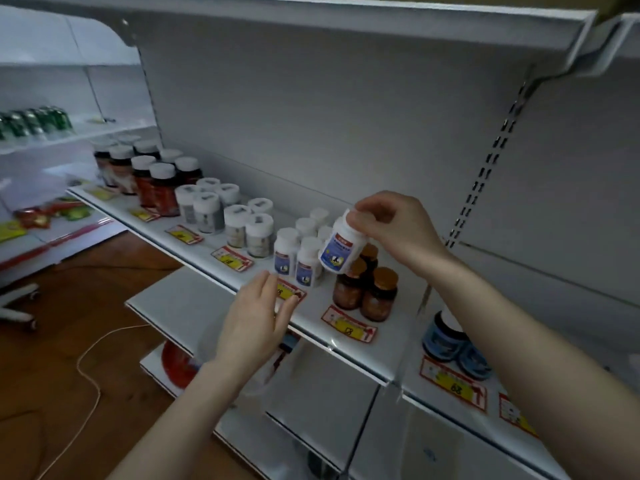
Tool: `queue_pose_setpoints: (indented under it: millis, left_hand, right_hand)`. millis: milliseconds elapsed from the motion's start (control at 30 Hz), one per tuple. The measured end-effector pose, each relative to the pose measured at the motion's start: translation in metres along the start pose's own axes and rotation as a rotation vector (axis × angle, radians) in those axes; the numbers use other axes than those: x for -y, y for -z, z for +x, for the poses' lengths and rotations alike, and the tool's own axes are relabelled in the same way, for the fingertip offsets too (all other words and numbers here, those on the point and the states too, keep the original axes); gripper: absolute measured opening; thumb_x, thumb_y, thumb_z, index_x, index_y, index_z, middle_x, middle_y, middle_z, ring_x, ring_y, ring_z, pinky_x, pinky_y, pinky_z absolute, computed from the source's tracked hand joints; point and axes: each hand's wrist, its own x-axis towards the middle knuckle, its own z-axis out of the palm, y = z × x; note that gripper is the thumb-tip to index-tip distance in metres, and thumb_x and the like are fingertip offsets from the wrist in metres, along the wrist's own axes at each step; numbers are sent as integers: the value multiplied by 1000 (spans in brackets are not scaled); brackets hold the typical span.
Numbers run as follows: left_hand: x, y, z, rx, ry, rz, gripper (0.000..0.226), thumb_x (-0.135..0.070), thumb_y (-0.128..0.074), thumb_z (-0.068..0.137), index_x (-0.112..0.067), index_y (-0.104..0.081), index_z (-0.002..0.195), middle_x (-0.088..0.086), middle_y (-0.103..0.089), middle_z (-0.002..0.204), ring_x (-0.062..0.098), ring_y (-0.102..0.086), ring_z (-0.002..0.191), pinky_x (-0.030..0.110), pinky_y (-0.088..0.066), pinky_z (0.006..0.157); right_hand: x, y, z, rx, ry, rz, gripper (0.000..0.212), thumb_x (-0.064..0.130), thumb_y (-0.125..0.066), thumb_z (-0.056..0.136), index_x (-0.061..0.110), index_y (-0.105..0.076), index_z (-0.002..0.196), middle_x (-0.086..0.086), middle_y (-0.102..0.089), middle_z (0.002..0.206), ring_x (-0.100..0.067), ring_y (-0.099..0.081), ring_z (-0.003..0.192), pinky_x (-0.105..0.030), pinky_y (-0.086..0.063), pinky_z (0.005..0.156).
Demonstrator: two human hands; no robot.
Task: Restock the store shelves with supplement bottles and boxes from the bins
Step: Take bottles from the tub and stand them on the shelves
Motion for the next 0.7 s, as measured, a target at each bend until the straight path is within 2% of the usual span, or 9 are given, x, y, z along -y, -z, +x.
queue_pose_setpoints:
  millis: [67,100,267,300,400,467,533,633,700]
  left_hand:
    - [27,-5,9,82,55,41,89,-63,-14,83,3,-37,138,20,-38,143,32,-35,134,38,-25,111]
    - [39,-9,13,108,50,64,91,-63,-10,80,0,-30,142,18,-29,149,30,-25,139,38,-17,114]
    - [74,-34,30,215,-36,118,92,-67,-4,78,-7,-9,148,8,3,153,20,3,142,34,2,111]
    - [79,-38,34,227,-49,133,92,-68,-6,80,-6,-12,147,10,-1,153,22,-1,142,33,0,112]
    - [88,-51,43,271,-107,158,83,-62,-18,90,5,-39,136,25,-41,139,39,-40,129,43,-25,108]
    - [92,-58,46,326,-92,136,81,-59,-17,92,6,-43,132,26,-47,134,40,-45,125,52,-38,100]
    - [93,-62,47,322,-84,136,82,-59,-13,93,6,-43,132,25,-47,134,38,-45,126,52,-40,99]
    - [95,-64,46,323,-88,154,80,-57,-11,94,5,-46,130,25,-49,133,36,-46,125,45,-25,102]
    - [95,-64,47,317,-85,162,77,-56,-12,94,3,-48,130,24,-50,133,35,-47,125,43,-21,101]
  right_hand:
    - [2,-18,15,-76,0,-48,20,21,-68,81,11,-67,98,7,-61,90,-9,-56,86,-16,-43,75]
    - [2,-25,21,-110,-8,-62,20,20,-68,82,11,-67,100,6,-61,93,-8,-55,87,-14,-42,74]
    - [-5,-39,51,-256,-81,-110,24,20,-66,83,11,-64,105,4,-60,103,-11,-56,94,-23,-44,84]
    - [-7,-40,57,-276,-96,-130,25,20,-66,83,10,-64,106,3,-61,105,-12,-55,95,-24,-43,85]
    - [-18,-41,73,-325,-132,-174,25,18,-65,84,7,-63,106,-3,-62,113,-14,-55,96,-24,-42,85]
    - [-27,-42,84,-334,-163,-189,25,18,-64,84,6,-62,107,-5,-62,115,-14,-53,95,-24,-42,84]
    - [-37,-45,96,-318,-194,-209,26,18,-64,84,6,-62,108,-6,-61,117,-16,-54,99,-24,-42,84]
    - [-51,-54,112,-254,-267,-234,28,18,-63,85,5,-61,109,-8,-59,119,-20,-55,107,-25,-41,87]
    - [-62,-63,120,-194,-320,-260,29,17,-62,84,4,-60,111,-9,-58,120,-21,-53,110,-23,-39,86]
